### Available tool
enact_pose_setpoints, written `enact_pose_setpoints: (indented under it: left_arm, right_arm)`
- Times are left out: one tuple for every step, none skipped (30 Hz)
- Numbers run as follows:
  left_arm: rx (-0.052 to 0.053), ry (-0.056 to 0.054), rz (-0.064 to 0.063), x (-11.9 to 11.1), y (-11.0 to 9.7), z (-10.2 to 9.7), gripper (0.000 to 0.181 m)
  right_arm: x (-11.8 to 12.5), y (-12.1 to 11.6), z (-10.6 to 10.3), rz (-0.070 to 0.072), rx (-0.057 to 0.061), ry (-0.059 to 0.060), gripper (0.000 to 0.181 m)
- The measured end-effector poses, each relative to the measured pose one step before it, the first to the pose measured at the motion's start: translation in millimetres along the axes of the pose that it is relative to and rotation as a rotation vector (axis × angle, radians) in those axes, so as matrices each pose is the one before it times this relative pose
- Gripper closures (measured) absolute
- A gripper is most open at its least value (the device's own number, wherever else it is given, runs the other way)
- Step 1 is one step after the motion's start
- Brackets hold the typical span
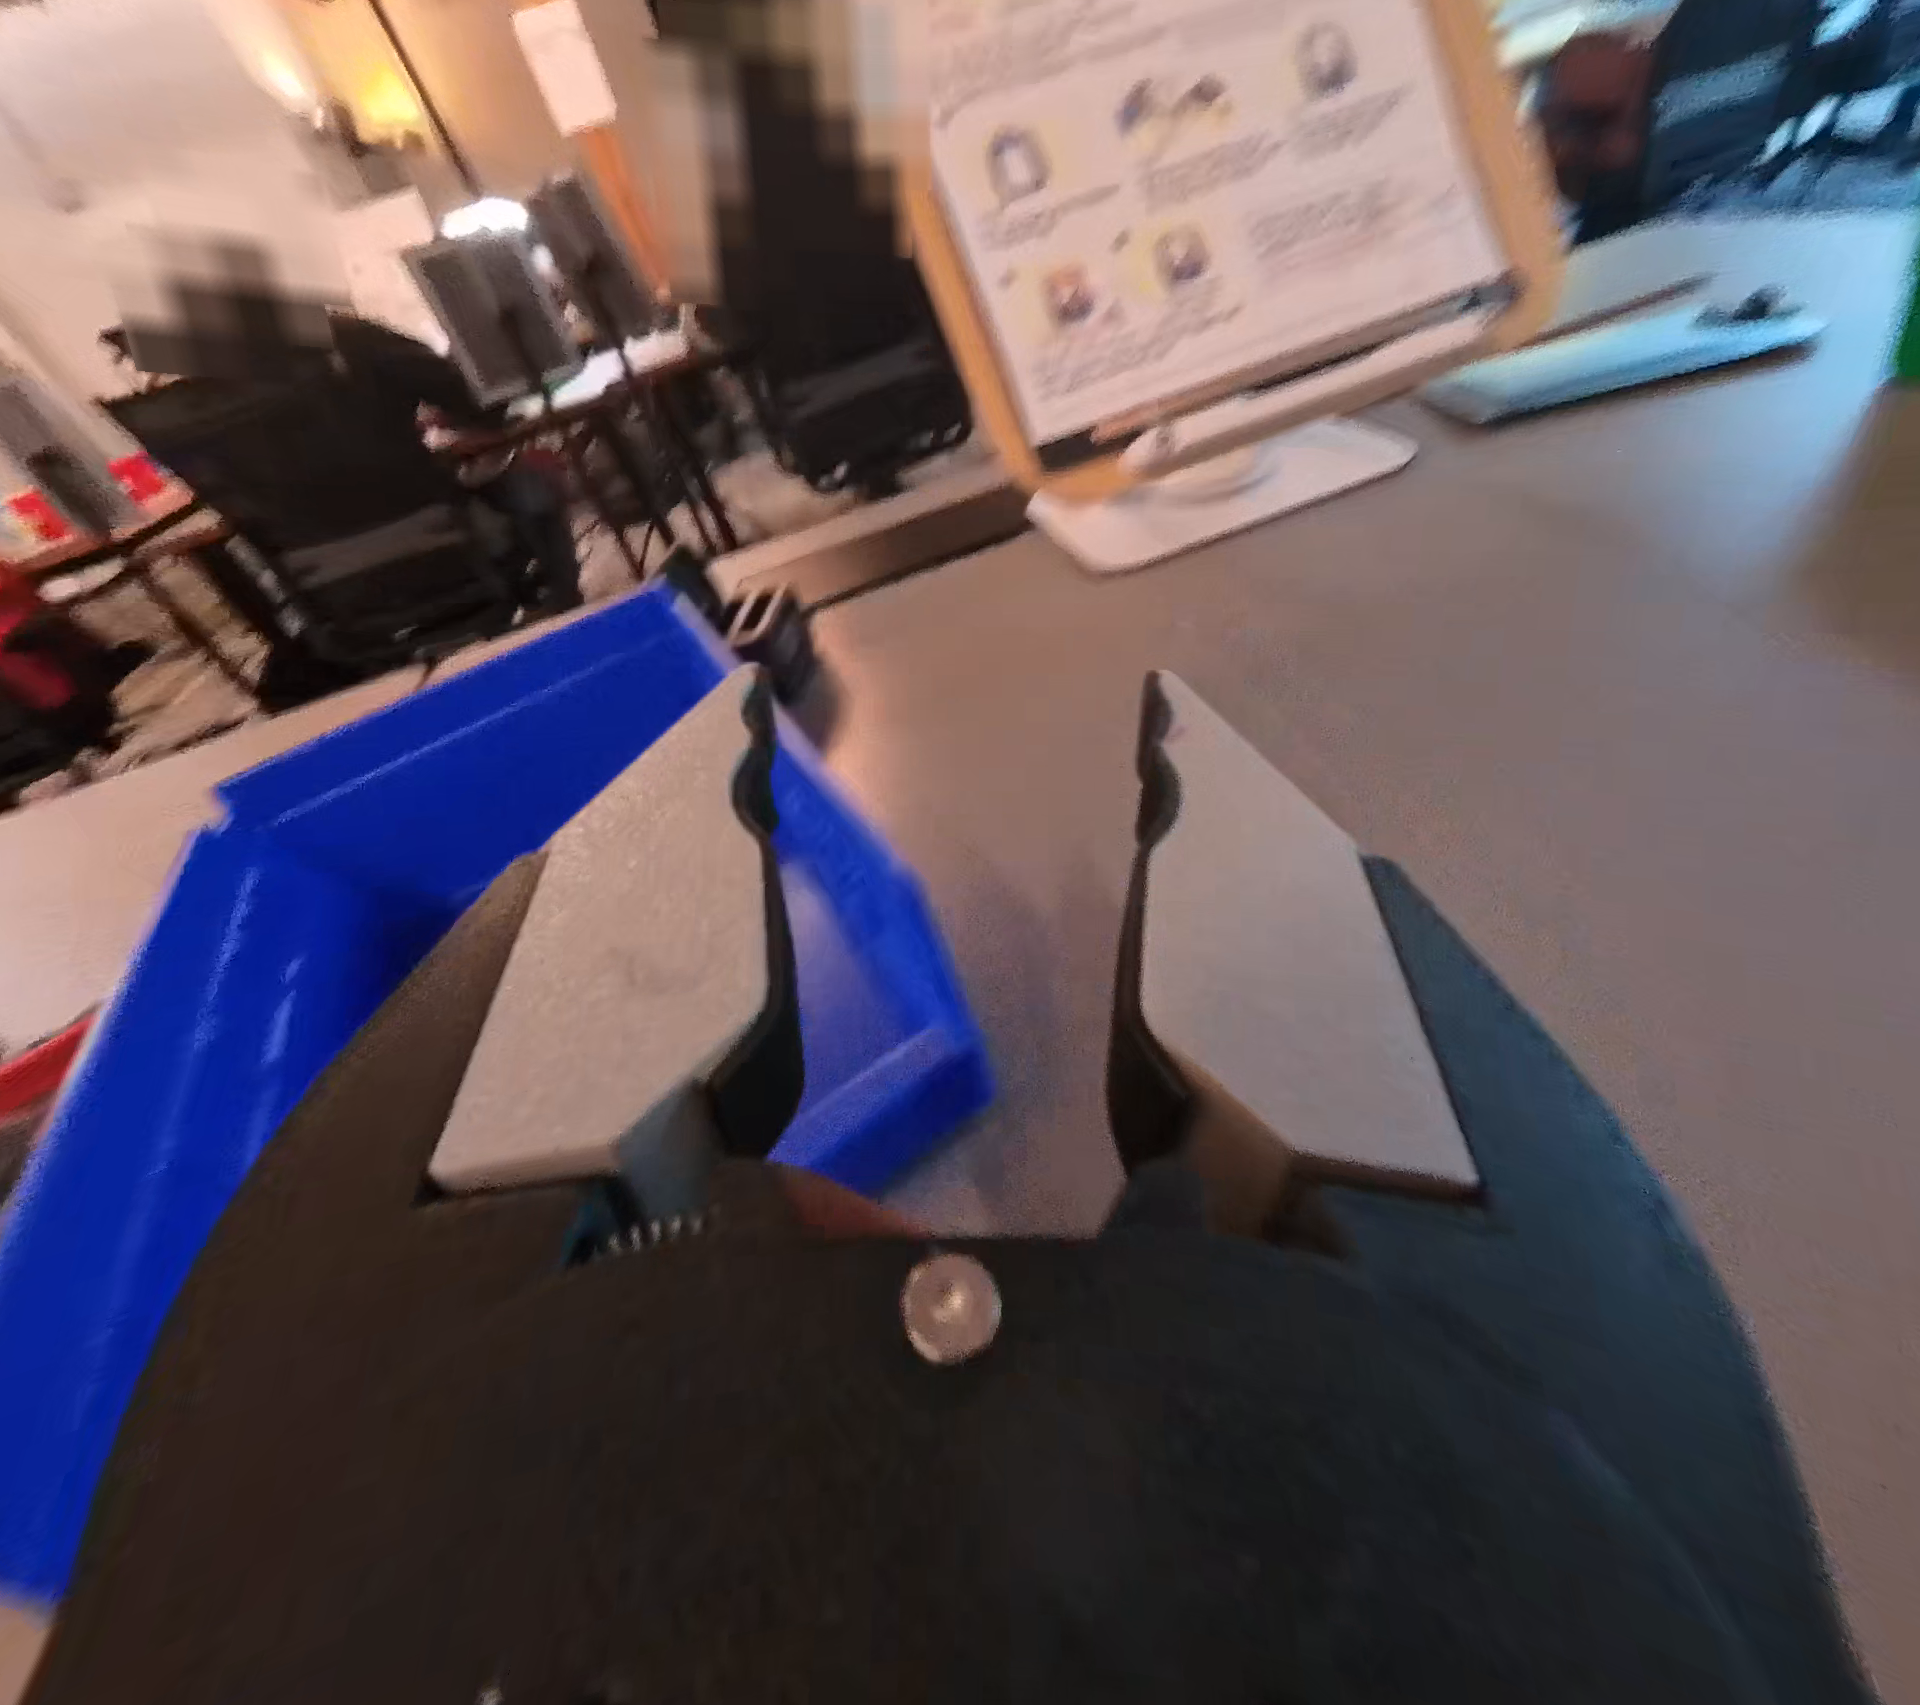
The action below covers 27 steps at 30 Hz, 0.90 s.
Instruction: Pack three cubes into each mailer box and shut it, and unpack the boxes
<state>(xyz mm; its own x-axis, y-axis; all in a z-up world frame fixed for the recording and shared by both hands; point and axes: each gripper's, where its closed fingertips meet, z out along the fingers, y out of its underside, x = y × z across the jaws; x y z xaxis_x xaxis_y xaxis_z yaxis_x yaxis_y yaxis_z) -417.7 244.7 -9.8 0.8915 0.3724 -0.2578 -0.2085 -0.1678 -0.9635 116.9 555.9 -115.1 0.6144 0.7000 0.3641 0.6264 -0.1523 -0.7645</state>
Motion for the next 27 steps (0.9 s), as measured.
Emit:
enact_pose_setpoints:
  left_arm:
    - [-0.0588,-0.0165,-0.0062,-12.5,15.18,-1.13,0.104]
    - [-0.0687,-0.0025,-0.0285,-7.94,15.61,2.27,0.091]
    - [-0.0609,0.0143,-0.0332,-2.69,12.67,4.11,0.078]
    - [-0.038,0.0221,-0.0295,0.37,8.33,5.35,0.073]
    - [-0.0227,0.0074,-0.0219,-1.02,5.45,6.2,0.073]
    - [-0.0227,-0.0129,-0.0064,-3.28,4.8,6.76,0.073]
    - [-0.0258,-0.0146,0.0036,-2.76,5.15,7.42,0.073]
    - [-0.0329,-0.0041,0.0062,-0.76,6.07,7.96,0.074]
    - [-0.037,0.0121,0.007,2.07,6.75,8.47,0.083]
    - [-0.0391,0.027,0.0151,4.3,7.02,8.87,0.093]
    - [-0.043,0.0112,0.0368,1.09,7.33,8.73,0.112]
    - [-0.0135,-0.0406,0.0687,-6.43,1.58,5.29,0.121]
    - [0.0088,0.021,0.0583,2.83,-1.64,2.02,0.134]
    - [-0.0052,-0.0321,0.0176,-4.87,-0.82,-0.72,0.146]
    - [-0.034,-0.0539,0.0422,-7.92,4.13,-1.43,0.151]
    - [-0.0195,-0.0453,0.0572,-6.83,4.36,-2.77,0.156]
    - [-0.0031,-0.0413,0.0556,-6.7,4.52,-4.6,0.163]
    - [0.001,-0.0337,0.0549,-6.38,6.42,-5.84,0.168]
    - [0.0069,-0.0232,0.0504,-5.57,7.96,-6.79,0.171]
    - [0.0356,0.0344,0.0228,1.84,5.06,-7.43,0.172]
    - [0.0347,0.0293,-0.005,2.73,4.2,-9.21,0.173]
    - [0.0137,-0.0204,0.0369,-0.5,5.9,-9.25,0.174]
    - [0.0083,-0.0266,0.0737,1.62,5.91,-8.43,0.174]
    - [0.0115,-0.0292,0.081,3.21,3.85,-8.49,0.175]
    - [-0.0022,-0.0522,0.0812,0.55,4.15,-8.57,0.175]
    - [0.002,-0.0484,0.0578,-0.85,2.95,-8.46,0.177]
    - [0.0216,-0.0318,0.0028,-1.91,0.32,-8.76,0.178]
  right_arm:
    - [-7.41,-0.24,0.33,0.0122,0.0078,-0.0209,0.102]
    - [-6.25,-1.69,0.88,0.0205,0.0116,-0.0166,0.099]
    - [-5.03,-2.97,1.14,0.0229,0.0134,-0.0134,0.095]
    - [-5.5,-3.99,0.9,0.0212,0.015,-0.0185,0.092]
    - [-5.43,-4.62,0.54,0.0214,0.0158,-0.0205,0.088]
    - [-4.71,-4.7,-0.16,0.0208,0.0151,-0.0175,0.085]
    - [-4.41,-4.47,-0.86,0.0156,0.0144,-0.0153,0.083]
    - [-4.57,-3.46,-1.29,0.0079,0.0119,-0.0161,0.083]
    - [-4.21,-1.66,-1.33,0.0024,0.0051,-0.0163,0.083]
    - [-3.33,0.48,-1.29,-0.0009,-0.0043,-0.0129,0.082]
    - [-1.42,2.17,-1.15,-0.0044,-0.0105,-0.004,0.08]
    - [0.22,3.05,-1.56,-0.0089,-0.0111,0.0058,0.08]
    - [1.4,3.36,-2.15,-0.0116,-0.0088,0.0105,0.081]
    - [1.49,3.75,-2.73,-0.0112,-0.0075,0.0104,0.082]
    - [1.55,4.37,-3.16,-0.0092,-0.0075,0.0093,0.083]
    - [1.7,4.85,-3.21,-0.0072,-0.0073,0.0092,0.083]
    - [2.09,5.4,-3.08,-0.0056,-0.0083,0.0094,0.084]
    - [2.58,6.24,-2.7,-0.0046,-0.0116,0.0106,0.085]
    - [3.36,6.92,-2.12,-0.004,-0.0151,0.0123,0.086]
    - [3.72,7.21,-1.18,-0.0025,-0.0174,0.0124,0.086]
    - [3.69,6.5,-0.6,0.0017,-0.0174,0.009,0.086]
    - [2.84,4.76,0.14,0.0072,-0.0135,0.0036,0.086]
    - [1.89,2.27,0.38,0.011,-0.0062,-0.0014,0.086]
    - [0.81,-0.2,0.49,0.0123,0.0008,-0.0047,0.086]
    - [-0.29,-2.52,0.61,0.0115,0.0062,-0.0059,0.086]
    - [-1.38,-4.24,0.87,0.0097,0.0098,-0.0076,0.086]
    - [-2.82,-5.65,1.4,0.0081,0.0126,-0.0111,0.086]
